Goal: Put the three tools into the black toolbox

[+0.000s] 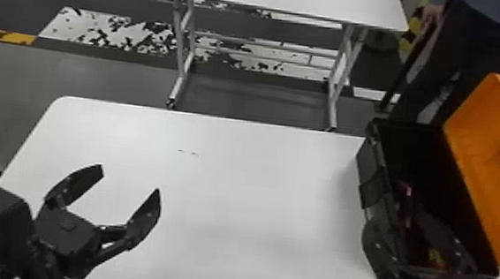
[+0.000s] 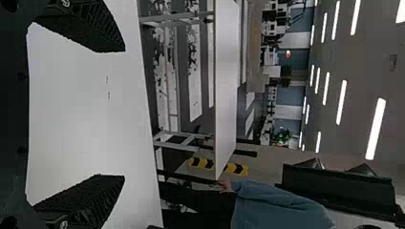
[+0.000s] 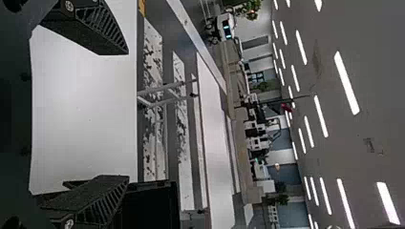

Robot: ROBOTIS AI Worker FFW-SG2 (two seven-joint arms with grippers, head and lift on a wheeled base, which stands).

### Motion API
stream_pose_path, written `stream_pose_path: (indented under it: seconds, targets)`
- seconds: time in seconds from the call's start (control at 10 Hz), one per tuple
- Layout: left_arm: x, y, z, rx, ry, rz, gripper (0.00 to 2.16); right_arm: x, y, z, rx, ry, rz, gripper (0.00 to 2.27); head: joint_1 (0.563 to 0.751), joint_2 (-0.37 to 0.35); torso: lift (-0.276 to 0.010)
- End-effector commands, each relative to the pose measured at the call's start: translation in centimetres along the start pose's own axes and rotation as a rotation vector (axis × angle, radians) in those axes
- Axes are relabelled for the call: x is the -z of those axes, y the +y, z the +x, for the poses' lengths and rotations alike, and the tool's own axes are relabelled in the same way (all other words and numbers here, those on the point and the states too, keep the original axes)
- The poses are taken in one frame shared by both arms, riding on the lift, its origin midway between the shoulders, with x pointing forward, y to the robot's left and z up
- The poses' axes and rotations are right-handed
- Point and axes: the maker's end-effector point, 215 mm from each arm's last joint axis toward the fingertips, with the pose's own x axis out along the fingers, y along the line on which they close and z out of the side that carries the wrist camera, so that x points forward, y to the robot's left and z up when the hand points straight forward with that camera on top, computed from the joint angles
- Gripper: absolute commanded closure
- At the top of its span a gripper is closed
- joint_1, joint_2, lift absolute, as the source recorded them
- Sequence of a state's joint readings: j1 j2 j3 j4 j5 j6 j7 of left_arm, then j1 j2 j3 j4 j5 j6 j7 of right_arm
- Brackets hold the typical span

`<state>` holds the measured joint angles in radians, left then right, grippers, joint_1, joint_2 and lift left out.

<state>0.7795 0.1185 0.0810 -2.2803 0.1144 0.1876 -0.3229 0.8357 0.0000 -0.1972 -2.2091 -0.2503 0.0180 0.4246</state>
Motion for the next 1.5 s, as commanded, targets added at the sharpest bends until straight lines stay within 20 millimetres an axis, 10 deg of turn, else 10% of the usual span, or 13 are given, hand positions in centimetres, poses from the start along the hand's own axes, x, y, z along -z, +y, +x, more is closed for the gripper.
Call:
stream_pose_path:
  seconds: [0.0,0.7,1.4]
  targets:
    - [-0.1,-0.2,-1.8,0.0,-0.025,-0.015,0.06,0.0,-1.0,-1.9,0.028,-0.043,-0.036,0.07,0.695,-0.062,-0.051]
    - [1.9,-0.3,-9.6,-0.066,-0.06,-0.09,0.06,3.0,-5.2,-16.1,0.186,-0.127,-0.102,0.08,0.695,-0.225,-0.051]
    - [3.7,0.0,-10.9,-0.081,-0.053,-0.12,0.05,5.6,-2.7,-13.9,0.117,-0.019,-0.058,0.08,0.695,-0.187,-0.051]
